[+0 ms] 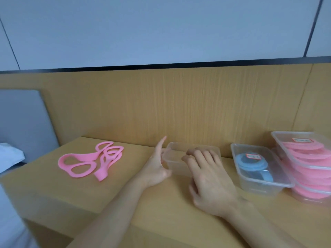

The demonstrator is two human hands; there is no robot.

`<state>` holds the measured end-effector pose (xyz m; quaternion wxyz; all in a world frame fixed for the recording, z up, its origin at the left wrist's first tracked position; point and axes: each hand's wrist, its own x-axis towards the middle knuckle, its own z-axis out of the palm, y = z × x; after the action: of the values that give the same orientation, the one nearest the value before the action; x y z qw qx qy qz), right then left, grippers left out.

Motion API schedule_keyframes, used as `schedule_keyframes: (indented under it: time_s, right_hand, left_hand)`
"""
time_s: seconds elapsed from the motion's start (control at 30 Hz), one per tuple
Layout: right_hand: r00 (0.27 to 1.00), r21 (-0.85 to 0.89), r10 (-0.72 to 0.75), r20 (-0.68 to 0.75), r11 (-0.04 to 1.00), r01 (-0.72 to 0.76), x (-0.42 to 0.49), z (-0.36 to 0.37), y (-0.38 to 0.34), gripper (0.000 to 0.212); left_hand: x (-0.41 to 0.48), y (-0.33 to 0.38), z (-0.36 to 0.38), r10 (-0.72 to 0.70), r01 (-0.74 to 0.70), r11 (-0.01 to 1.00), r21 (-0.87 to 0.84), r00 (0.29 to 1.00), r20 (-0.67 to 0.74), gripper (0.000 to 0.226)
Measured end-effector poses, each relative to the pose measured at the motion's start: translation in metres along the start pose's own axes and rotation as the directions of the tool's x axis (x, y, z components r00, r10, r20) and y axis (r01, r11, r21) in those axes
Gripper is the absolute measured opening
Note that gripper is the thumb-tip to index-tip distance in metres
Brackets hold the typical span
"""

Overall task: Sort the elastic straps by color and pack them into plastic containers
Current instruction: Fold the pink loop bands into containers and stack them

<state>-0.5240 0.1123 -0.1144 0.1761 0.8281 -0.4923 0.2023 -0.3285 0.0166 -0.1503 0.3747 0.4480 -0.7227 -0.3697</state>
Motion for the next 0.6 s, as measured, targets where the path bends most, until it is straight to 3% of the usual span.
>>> schedule_keyframes:
  time_s: [0.13, 0.3, 0.47, 0.6]
  right_hand:
    - [0.994, 0.037, -0.109, 0.0, 0.993, 0.109, -0.002, 0.004, -0.005, 0.058]
    - [0.975, 0.055, -0.216, -0.055, 0.974, 0.219, 0.0, 0.004, -0.011, 0.048]
    - [0.956, 0.124, -0.29, -0.053, 0.948, 0.294, 0.015, 0.01, -0.034, 0.04]
    - [0.952, 0.232, -0.305, 0.019, 0.928, 0.292, 0.039, 0.025, -0.071, 0.035]
  left_hand:
    - [-0.012, 0.001, -0.006, -0.004, 0.008, 0.994, 0.109, 0.999, -0.039, 0.113]
    - [-0.047, -0.003, -0.028, 0.047, 0.009, 0.967, 0.256, 0.976, -0.213, 0.084]
    - [-0.079, -0.009, -0.064, 0.306, -0.089, 0.854, 0.513, 0.882, -0.357, 0.027]
    - [-0.087, -0.013, -0.097, 0.378, -0.045, 0.827, 0.56, 0.782, -0.496, 0.018]
